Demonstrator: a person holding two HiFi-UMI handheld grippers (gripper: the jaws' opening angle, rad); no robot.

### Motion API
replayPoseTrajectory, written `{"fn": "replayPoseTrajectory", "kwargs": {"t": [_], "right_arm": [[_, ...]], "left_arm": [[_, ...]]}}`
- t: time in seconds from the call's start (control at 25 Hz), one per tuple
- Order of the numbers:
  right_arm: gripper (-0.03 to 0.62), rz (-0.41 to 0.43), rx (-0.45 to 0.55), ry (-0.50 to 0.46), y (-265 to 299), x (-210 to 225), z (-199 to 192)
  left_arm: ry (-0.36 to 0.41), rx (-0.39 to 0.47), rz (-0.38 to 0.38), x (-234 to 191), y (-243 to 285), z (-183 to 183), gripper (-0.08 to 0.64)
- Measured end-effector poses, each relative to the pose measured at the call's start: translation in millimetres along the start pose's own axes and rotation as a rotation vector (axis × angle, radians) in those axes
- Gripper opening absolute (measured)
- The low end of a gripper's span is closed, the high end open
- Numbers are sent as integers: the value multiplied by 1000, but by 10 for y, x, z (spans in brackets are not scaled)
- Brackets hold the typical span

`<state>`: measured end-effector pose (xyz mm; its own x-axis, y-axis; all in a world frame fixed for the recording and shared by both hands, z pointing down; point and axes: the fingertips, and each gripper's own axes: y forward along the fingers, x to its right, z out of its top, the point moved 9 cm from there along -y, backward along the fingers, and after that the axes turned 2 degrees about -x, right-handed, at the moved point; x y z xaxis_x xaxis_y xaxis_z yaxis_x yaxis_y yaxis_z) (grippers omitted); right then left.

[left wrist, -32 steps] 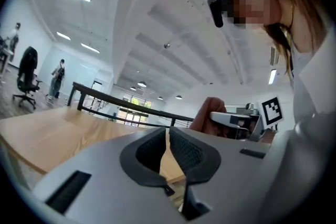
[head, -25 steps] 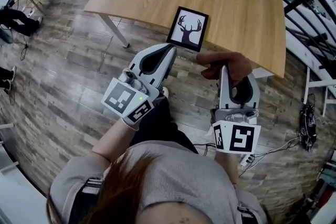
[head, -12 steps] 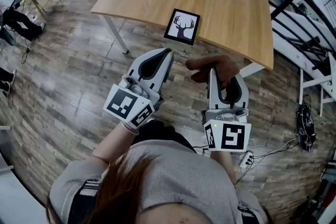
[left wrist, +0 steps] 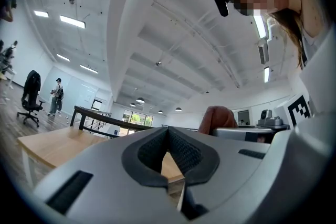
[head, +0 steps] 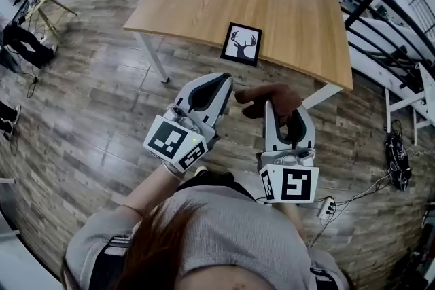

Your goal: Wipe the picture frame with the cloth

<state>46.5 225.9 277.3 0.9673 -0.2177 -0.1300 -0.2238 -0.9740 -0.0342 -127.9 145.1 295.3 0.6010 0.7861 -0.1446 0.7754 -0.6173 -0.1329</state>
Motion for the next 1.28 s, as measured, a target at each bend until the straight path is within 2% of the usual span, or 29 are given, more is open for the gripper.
{"fn": "replayPoseTrajectory", "kwargs": {"t": [0.2, 0.4, 0.76, 1.0, 1.16, 1.28], "right_arm": [[133, -1, -1, 2, -38, -73, 32], [133, -16, -3, -2, -102, -94, 22], [133, 11, 5, 7, -118, -190, 34], [133, 26, 19, -4, -140, -276, 106], [133, 26, 24, -5, -129, -325, 110], [133, 37, 27, -6, -121, -420, 102]], "left_arm": [[-22, 13, -11, 14, -52, -4, 8], [-92, 26, -73, 77, -49, -35, 8], [-75, 41, -47, 80, -156, -10, 8], [-123, 28, -83, 88, -179, -65, 8], [-99, 13, -81, 78, -221, -51, 9], [-88, 36, -75, 58, -305, -10, 8]]}}
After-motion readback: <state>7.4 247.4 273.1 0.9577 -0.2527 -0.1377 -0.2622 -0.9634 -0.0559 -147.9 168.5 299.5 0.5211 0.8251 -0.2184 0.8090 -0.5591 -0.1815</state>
